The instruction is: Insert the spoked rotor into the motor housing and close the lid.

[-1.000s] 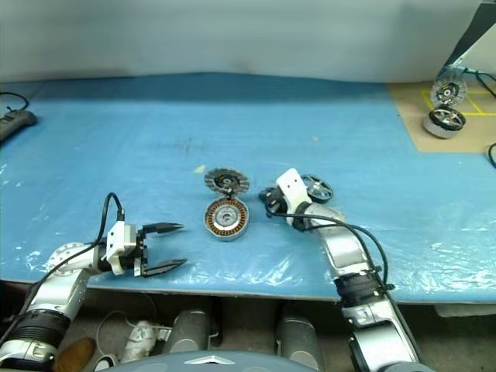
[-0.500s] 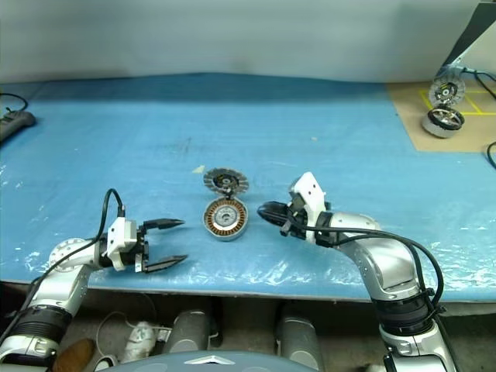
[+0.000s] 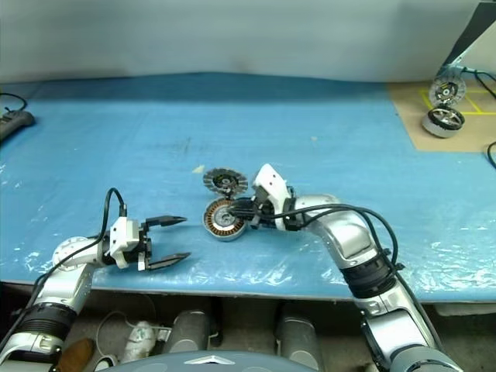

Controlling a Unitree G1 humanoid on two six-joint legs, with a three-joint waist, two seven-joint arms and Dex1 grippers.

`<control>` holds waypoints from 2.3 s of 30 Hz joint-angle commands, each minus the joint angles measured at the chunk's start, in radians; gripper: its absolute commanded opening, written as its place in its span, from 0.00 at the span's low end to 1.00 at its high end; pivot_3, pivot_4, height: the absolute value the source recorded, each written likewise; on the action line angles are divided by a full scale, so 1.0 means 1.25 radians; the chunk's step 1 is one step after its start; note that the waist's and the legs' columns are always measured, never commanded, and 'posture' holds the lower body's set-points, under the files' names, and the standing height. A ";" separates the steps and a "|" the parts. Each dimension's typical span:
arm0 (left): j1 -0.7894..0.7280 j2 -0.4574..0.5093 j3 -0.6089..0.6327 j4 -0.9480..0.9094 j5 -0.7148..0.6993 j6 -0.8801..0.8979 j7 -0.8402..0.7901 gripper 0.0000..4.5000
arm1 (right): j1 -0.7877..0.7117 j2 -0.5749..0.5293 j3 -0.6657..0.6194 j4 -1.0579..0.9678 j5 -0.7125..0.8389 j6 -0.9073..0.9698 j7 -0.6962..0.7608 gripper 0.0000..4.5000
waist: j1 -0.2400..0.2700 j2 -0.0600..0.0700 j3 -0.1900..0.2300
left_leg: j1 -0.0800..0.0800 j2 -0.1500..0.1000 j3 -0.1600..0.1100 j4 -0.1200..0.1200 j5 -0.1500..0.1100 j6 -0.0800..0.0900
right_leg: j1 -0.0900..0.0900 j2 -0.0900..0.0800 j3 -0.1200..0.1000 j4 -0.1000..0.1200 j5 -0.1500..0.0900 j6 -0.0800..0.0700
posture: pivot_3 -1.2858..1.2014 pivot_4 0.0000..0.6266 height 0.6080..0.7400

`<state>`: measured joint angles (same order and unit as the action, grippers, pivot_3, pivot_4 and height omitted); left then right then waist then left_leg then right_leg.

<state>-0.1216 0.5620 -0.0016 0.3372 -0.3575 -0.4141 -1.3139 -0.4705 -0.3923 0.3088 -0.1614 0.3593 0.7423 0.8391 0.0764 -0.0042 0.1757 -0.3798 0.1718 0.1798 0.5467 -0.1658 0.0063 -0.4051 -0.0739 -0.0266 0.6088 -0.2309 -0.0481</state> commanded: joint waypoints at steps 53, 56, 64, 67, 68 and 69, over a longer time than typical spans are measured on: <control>-0.066 -0.041 -0.037 0.054 0.073 -0.031 0.053 0.92 | -0.062 0.040 0.071 0.137 -0.147 -0.149 0.068 0.12 | -0.002 0.000 0.000 | 0.000 0.000 0.000 0.003 0.001 -0.001 | 0.000 0.000 0.000 0.004 0.000 0.000 | 0.52 0.24 1.00; -0.069 -0.042 -0.038 0.056 0.072 -0.034 0.052 0.92 | -0.065 0.047 0.073 0.148 -0.148 -0.151 0.070 0.12 | -0.002 0.000 0.000 | 0.000 0.000 0.000 0.004 0.000 -0.001 | 0.000 0.000 0.000 0.004 0.000 0.000 | 0.52 0.24 1.00; -0.062 -0.041 -0.040 0.051 0.074 -0.040 0.053 0.92 | -0.066 0.056 0.071 0.161 -0.156 -0.152 0.062 0.12 | -0.003 0.000 0.000 | 0.000 0.001 0.000 0.004 0.000 0.000 | 0.000 0.000 0.000 0.004 0.000 0.000 | 0.52 0.24 1.00; -0.061 -0.041 -0.040 0.049 0.075 -0.041 0.054 0.92 | -0.066 0.056 0.070 0.161 -0.161 -0.157 0.061 0.12 | -0.003 0.000 0.000 | 0.000 0.001 0.000 0.004 0.000 0.000 | 0.000 0.000 0.000 0.004 0.000 0.000 | 0.52 0.24 1.00; -0.061 -0.041 -0.040 0.048 0.075 -0.041 0.054 0.92 | -0.066 0.056 0.070 0.162 -0.161 -0.157 0.061 0.12 | -0.003 0.000 0.000 | 0.000 0.001 0.000 0.004 0.000 0.000 | 0.000 0.000 0.000 0.004 0.000 0.000 | 0.52 0.24 1.00; -0.060 -0.041 -0.040 0.047 0.075 -0.041 0.055 0.92 | -0.066 0.057 0.069 0.165 -0.161 -0.159 0.062 0.12 | -0.003 0.000 0.000 | 0.000 0.001 0.000 0.004 0.000 0.000 | 0.000 0.000 0.000 0.004 0.000 0.000 | 0.52 0.24 1.00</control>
<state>-0.1962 0.5094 -0.0507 0.4242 -0.2614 -0.4434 -1.2493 -0.5392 -0.3232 0.4031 0.0422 0.1591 0.5528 0.9154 0.0730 -0.0046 0.1754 -0.3795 0.1725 0.1796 0.5520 -0.1657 0.0063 -0.4050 -0.0740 -0.0264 0.6145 -0.2309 -0.0482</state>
